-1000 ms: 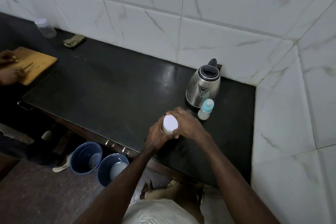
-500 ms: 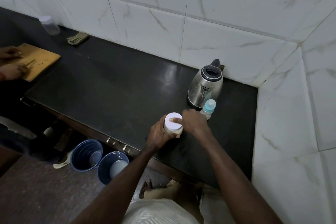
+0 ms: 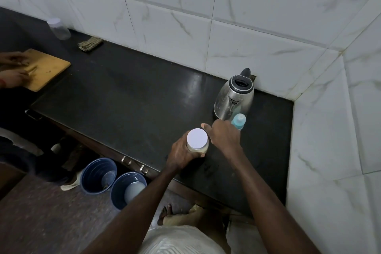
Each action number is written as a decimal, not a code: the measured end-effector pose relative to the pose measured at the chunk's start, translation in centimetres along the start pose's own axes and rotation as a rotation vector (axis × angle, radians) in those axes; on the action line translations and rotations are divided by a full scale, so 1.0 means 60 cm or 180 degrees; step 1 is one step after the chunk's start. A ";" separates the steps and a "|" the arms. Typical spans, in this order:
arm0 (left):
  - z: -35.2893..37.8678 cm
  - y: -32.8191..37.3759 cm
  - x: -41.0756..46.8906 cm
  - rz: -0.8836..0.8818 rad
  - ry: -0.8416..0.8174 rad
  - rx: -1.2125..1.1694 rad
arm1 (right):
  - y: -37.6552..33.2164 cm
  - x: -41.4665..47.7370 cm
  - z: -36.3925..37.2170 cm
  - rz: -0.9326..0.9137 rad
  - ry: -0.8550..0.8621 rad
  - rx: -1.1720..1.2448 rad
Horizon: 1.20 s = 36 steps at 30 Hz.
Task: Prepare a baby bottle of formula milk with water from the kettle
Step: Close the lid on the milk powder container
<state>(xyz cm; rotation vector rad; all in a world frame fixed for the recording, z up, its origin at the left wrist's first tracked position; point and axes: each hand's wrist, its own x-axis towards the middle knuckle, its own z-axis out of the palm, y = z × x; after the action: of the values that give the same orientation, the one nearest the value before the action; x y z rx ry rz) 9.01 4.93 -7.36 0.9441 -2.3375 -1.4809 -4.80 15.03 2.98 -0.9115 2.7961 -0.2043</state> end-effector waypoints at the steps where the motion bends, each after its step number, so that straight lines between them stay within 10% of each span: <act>1: -0.001 0.002 0.000 0.0017 -0.0014 0.0022 | 0.002 0.000 0.002 0.0007 0.0050 0.0058; 9: -0.003 0.011 -0.004 -0.0024 -0.0058 -0.0046 | -0.004 0.006 0.045 -0.1299 -0.1155 0.0363; 20: -0.005 0.011 -0.004 -0.0151 0.0005 -0.0043 | 0.014 0.010 0.036 -0.1578 -0.0960 0.0466; 36: -0.003 0.009 0.002 -0.0203 -0.0130 -0.0067 | -0.054 0.010 0.036 -0.0605 -0.0600 -0.0164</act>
<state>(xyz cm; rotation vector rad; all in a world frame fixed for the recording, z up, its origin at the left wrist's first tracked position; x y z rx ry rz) 8.82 4.86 -6.82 1.0011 -2.3358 -1.5603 -2.94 11.94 1.44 -1.1457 2.5537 -0.0691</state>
